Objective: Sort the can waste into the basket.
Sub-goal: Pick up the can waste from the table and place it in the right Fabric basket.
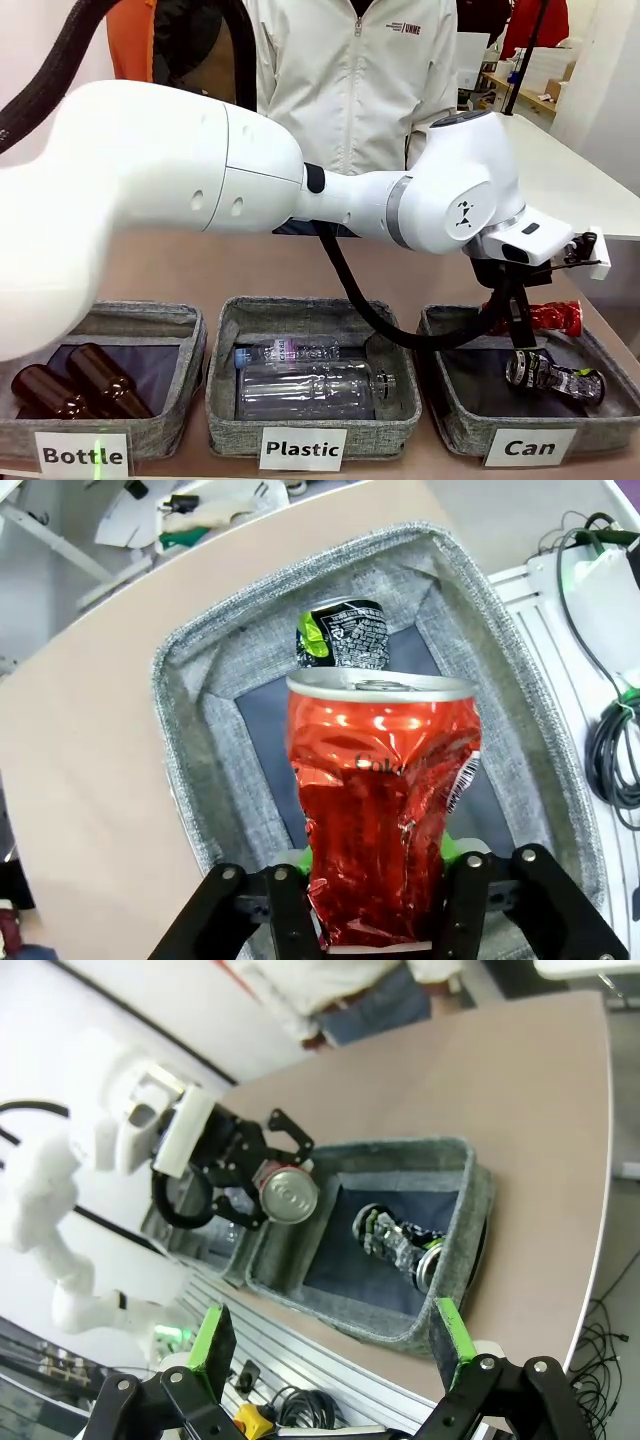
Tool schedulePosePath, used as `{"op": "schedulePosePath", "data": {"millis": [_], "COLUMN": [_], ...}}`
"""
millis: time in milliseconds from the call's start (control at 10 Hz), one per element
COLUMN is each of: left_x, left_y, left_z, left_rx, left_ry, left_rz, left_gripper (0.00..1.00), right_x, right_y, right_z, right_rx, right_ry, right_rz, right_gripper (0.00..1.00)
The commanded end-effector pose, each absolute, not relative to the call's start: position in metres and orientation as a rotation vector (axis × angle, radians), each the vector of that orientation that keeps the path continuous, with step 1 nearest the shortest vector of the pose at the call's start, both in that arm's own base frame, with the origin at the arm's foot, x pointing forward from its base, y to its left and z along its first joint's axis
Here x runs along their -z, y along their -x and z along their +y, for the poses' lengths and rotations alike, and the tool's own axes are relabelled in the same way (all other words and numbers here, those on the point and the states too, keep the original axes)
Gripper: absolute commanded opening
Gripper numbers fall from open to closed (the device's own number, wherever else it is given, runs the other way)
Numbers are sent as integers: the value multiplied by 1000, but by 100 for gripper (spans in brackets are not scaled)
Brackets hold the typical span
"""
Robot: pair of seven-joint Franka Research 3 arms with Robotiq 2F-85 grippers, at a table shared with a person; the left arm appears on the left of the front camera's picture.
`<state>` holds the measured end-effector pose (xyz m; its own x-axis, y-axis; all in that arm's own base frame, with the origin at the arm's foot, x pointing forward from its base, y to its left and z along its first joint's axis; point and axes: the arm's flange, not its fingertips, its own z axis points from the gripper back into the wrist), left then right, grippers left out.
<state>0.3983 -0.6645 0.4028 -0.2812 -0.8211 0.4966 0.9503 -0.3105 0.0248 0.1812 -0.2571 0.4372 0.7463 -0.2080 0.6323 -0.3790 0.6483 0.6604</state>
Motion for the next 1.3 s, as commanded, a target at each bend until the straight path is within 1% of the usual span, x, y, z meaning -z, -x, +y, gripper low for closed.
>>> {"op": "schedulePosePath", "data": {"millis": [0, 300, 600, 700, 800, 900, 1000, 1200], "left_x": [-409, -412, -419, -426, -434, -444, -455, -466], "left_y": [-400, -401, -398, -394, -387, -381, -378, -376], "left_z": [-662, -655, -644, -634, -612, -580, -537, -436], "left_rx": [1835, 1829, 1840, 1816, 1780, 1726, 1712, 1543], "left_ry": [506, 547, 545, 596, 665, 711, 844, 1022], "left_rz": [-389, -363, -355, -324, -261, -223, -161, -128], "left_gripper": [100, 100, 100, 100, 100, 100, 100, 100], "right_x": [-440, -440, -440, -440, -437, -439, -444, -460], "right_y": [-180, -180, -180, -180, -181, -191, -204, -250], "right_z": [-255, -255, -255, -255, -257, -248, -233, -193], "right_rx": [-91, -91, -91, -91, -107, -74, -95, -96], "right_ry": [-890, -890, -890, -890, -880, -864, -892, -920], "right_rz": [-752, -752, -752, -752, -747, -741, -714, -644], "right_gripper": [100, 100, 100, 100, 100, 100, 100, 100]}}
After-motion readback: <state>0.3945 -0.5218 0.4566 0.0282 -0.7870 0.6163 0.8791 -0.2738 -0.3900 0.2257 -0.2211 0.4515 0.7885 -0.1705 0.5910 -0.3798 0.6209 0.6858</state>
